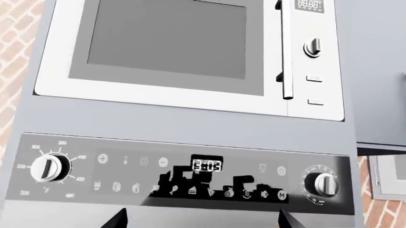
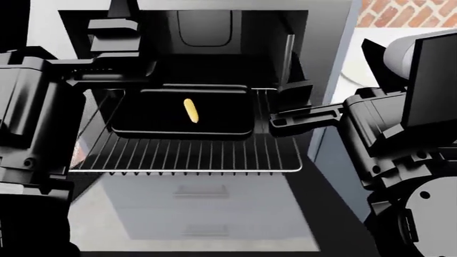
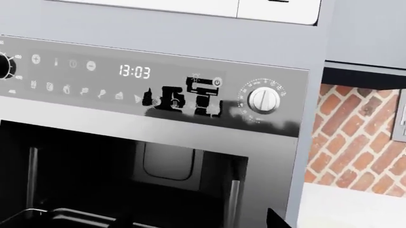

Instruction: Pick the corn from the oven and place it on the plate on the counter.

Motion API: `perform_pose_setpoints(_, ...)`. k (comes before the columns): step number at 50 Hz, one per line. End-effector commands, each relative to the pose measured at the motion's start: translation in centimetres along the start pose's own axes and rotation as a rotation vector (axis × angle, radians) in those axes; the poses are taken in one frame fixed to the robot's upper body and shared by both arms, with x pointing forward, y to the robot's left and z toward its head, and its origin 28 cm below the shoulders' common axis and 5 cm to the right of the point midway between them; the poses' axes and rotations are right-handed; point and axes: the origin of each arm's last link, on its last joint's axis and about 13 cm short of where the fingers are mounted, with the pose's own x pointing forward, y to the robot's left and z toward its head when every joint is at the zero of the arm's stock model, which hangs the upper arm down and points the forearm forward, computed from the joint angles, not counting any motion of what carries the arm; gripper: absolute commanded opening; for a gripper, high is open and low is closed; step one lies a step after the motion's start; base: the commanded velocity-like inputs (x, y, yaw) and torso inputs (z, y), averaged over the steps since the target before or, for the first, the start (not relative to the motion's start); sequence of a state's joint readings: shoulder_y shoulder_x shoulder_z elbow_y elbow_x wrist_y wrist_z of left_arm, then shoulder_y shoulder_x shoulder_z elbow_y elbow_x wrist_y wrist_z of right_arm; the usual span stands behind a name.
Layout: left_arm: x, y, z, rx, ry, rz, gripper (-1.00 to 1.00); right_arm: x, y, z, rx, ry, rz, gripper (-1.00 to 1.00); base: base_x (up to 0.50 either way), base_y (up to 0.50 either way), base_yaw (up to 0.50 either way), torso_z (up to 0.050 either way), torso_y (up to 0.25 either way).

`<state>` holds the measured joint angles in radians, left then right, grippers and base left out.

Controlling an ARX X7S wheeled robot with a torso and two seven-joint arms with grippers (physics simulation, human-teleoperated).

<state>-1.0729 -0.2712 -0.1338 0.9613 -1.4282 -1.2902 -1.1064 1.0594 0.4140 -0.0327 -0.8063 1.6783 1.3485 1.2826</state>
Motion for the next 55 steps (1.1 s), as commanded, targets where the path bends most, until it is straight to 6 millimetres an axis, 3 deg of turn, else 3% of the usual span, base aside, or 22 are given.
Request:
perform_pose_setpoints(1,-0.05,0.0,0.08,0.0,0.0,0.002,1.0,-0.03,0.02,0.03,0.0,-0.001,0.001,1.0,0.0,0.5,0.0,0.0,0.0)
perform_pose_setpoints(22,-0.05,-0.04,0.08,-0.002,0.0,-0.002,1.0,-0.01,0.0,0.08,0.015,-0.029,-0.017,1.0,0.0,0.5,0.0,0.0,0.0)
perform_pose_setpoints(27,-0.15,-0.01,0.04,-0.004,0.001,-0.002,1.0,0.11,-0.17,0.19,0.086,-0.014,-0.018,1.0,0.0,0.0,0.0,0.0,0.0)
perform_pose_setpoints(43,-0.3,-0.15,0.04,-0.012,0.002,-0.005,1.0,-0.15,0.11,-0.26,0.035,-0.004,0.013,1.0,0.4,-0.39,0.0,0.0,0.0)
perform_pose_setpoints(55,-0.4,-0.19,0.13,-0.016,-0.007,-0.01,1.0,-0.25,0.22,-0.21,0.031,-0.009,0.023,1.0,0.0,0.0,0.0,0.0,0.0)
